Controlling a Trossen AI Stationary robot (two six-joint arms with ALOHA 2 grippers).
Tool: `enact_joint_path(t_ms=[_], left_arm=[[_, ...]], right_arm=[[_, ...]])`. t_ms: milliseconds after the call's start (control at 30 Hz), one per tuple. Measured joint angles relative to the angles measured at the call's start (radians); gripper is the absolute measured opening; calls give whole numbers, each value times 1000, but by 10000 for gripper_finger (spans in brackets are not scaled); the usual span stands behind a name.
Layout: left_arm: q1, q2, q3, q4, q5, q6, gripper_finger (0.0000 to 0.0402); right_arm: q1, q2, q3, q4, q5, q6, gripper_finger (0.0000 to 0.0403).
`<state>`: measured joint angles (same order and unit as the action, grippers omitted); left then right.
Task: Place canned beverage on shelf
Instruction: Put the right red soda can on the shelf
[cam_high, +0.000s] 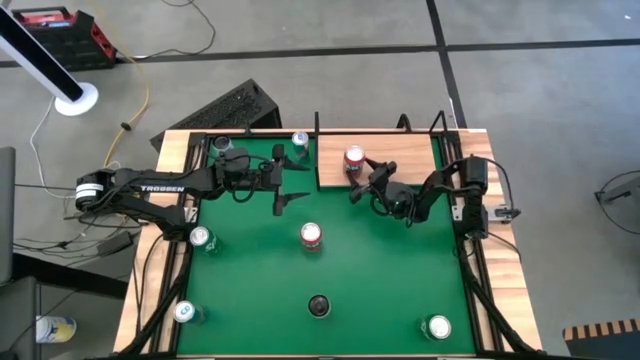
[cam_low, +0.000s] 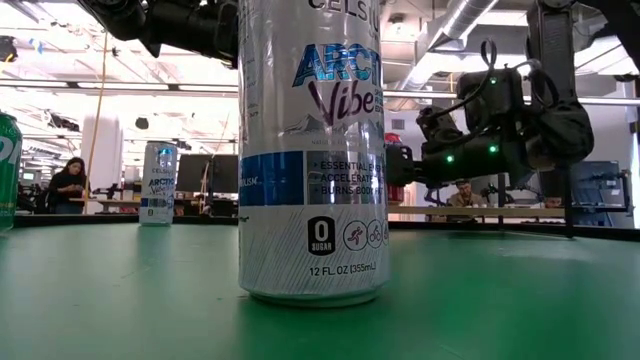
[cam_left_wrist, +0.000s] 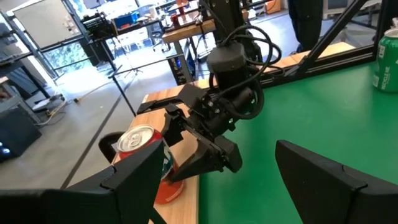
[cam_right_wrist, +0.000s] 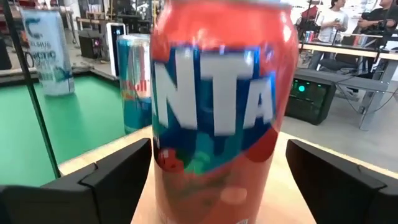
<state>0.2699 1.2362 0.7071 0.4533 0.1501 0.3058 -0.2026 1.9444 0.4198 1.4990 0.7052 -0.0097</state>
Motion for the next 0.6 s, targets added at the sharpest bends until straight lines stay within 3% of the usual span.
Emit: enact_joint_path(t_ms=[233, 600], left_arm=[[0, 0, 0, 0, -1, 24, 296], [13, 0, 0, -38, -8, 41, 296]], right_arm=[[36, -103, -1, -68, 3, -38, 399], [123, -534, 0, -701, 24, 6, 398]])
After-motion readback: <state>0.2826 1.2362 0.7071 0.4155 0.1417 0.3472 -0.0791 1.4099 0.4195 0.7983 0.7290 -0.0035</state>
